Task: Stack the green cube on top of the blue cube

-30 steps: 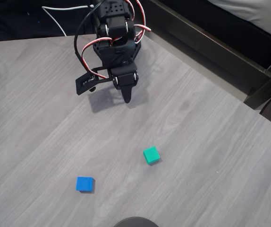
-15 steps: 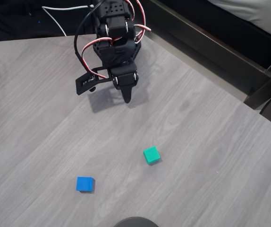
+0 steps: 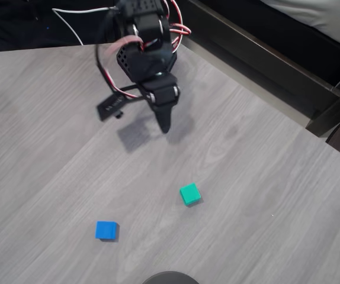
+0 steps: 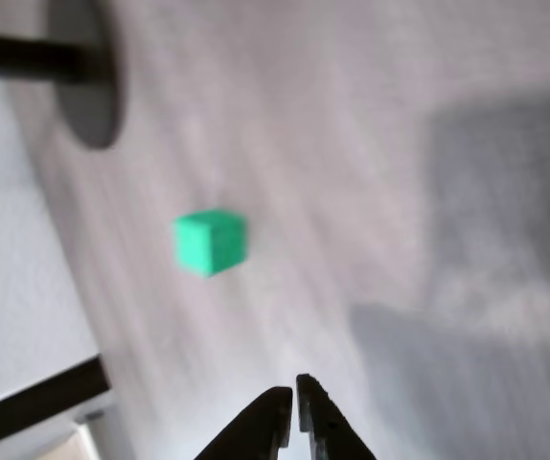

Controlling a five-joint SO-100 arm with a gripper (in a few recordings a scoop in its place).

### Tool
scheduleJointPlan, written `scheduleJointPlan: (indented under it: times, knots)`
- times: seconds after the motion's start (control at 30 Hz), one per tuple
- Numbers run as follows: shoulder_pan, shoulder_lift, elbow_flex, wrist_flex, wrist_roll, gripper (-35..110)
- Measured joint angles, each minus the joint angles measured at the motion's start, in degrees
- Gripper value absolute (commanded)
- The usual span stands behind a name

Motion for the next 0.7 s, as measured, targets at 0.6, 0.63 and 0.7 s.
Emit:
scheduleJointPlan:
  times: [0.6, 0.63, 0.7]
  knots:
    - [-1.4, -108.5, -93.3, 26.8, 8.2, 41]
    - [-1.4, -109.2, -93.5, 27.5, 8.3, 42]
    - [-1.4, -110.0, -93.6, 26.8, 8.4, 42]
